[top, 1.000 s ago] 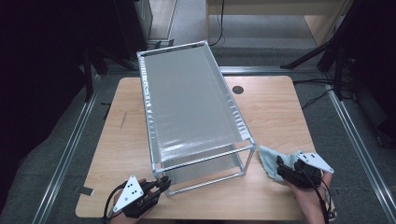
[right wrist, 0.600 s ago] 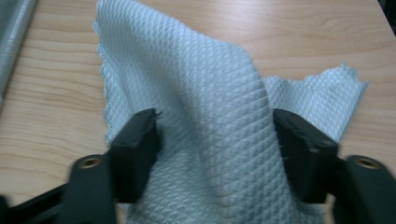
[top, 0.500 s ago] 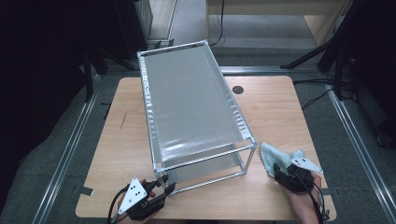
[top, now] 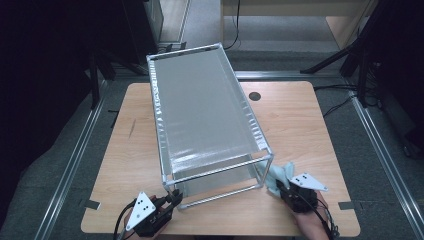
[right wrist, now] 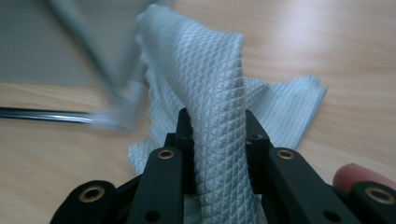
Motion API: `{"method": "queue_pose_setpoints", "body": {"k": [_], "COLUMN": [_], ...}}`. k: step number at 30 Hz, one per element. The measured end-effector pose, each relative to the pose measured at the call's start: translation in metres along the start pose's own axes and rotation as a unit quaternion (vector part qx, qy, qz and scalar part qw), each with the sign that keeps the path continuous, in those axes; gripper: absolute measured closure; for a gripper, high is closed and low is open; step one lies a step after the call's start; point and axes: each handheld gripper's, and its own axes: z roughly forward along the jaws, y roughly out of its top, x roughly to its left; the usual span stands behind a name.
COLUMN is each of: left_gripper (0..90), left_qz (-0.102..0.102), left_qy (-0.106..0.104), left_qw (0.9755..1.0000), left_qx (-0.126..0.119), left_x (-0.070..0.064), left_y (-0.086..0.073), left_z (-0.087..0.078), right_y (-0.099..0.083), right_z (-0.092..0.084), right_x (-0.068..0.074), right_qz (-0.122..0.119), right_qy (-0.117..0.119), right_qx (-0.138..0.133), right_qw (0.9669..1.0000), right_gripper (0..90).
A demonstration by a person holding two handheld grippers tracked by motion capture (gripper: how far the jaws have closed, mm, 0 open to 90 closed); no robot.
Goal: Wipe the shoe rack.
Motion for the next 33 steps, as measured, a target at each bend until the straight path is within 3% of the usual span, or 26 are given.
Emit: {"method": "queue_pose_setpoints", "body": {"k": [3,5,8,10,15,17,19,23,27,30,33], "left_gripper": [79.7,79.8,80.0,80.0,80.0,80.0,80.0,80.0,80.0,80.0,80.1], "left_qz": [0.003,0.005,0.004,0.004,0.006,0.006,0.006,0.005,0.004,0.004,0.004], "left_qy": [0.001,-0.001,0.0,0.002,0.001,0.001,0.001,0.002,0.002,0.002,0.001], "left_qw": [1.0,1.0,1.0,1.0,1.0,1.0,1.0,1.0,1.0,1.0,1.0], "left_qx": [-0.002,-0.003,-0.005,-0.006,-0.004,-0.004,-0.003,-0.005,-0.006,-0.005,-0.005], "left_x": [0.0,0.0,0.0,-0.001,-0.002,-0.002,-0.002,-0.002,-0.003,-0.003,-0.003], "left_y": [-0.001,-0.001,-0.001,-0.002,-0.002,-0.002,-0.003,-0.003,-0.003,-0.003,-0.003], "left_z": [0.0,0.001,0.001,0.001,0.0,-0.001,-0.001,0.0,0.0,0.0,0.0], "right_y": [0.009,0.016,0.023,0.034,0.047,0.047,0.041,0.023,0.008,0.01,0.018], "right_z": [-0.007,-0.013,-0.022,-0.04,-0.064,-0.065,-0.053,-0.026,-0.007,-0.008,-0.019], "right_x": [0.014,0.021,0.023,0.026,0.038,0.04,0.041,0.034,0.033,0.036,0.043], "right_qz": [-0.015,-0.025,-0.019,0.005,-0.004,-0.007,-0.011,0.007,0.0,-0.008,-0.012], "right_qy": [0.037,0.04,0.041,0.04,0.025,0.022,0.038,0.058,0.053,0.042,0.029], "right_qx": [-0.03,-0.045,-0.064,-0.109,-0.173,-0.174,-0.15,-0.08,-0.024,-0.027,-0.054], "right_qw": [0.9988,0.9978,0.9969,0.9933,0.9846,0.9844,0.9879,0.9951,0.9983,0.9987,0.9981], "right_gripper": [75.4,75.4,75.4,75.2,74.8,74.7,74.3,73.2,73.5,73.8,72.9]}}
